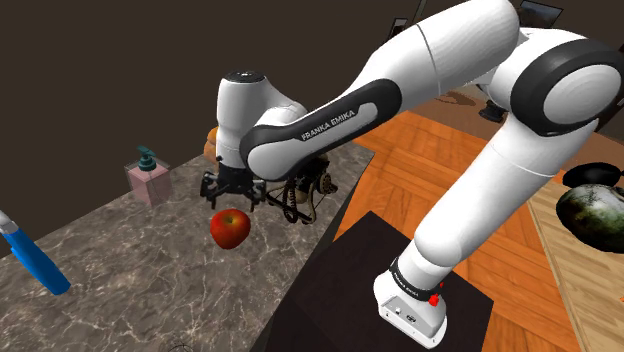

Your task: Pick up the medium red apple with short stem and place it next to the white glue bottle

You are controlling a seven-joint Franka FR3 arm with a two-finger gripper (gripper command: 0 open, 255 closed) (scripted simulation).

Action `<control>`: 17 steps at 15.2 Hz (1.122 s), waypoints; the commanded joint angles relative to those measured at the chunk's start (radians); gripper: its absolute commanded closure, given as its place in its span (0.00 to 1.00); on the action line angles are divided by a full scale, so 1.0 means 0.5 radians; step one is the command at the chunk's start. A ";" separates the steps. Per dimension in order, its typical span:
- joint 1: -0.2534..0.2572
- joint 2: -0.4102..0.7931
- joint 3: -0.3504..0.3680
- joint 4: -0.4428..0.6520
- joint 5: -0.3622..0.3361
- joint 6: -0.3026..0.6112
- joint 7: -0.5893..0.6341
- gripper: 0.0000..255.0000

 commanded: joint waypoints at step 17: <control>0.011 0.184 -0.005 -0.031 -0.186 0.171 0.147 1.00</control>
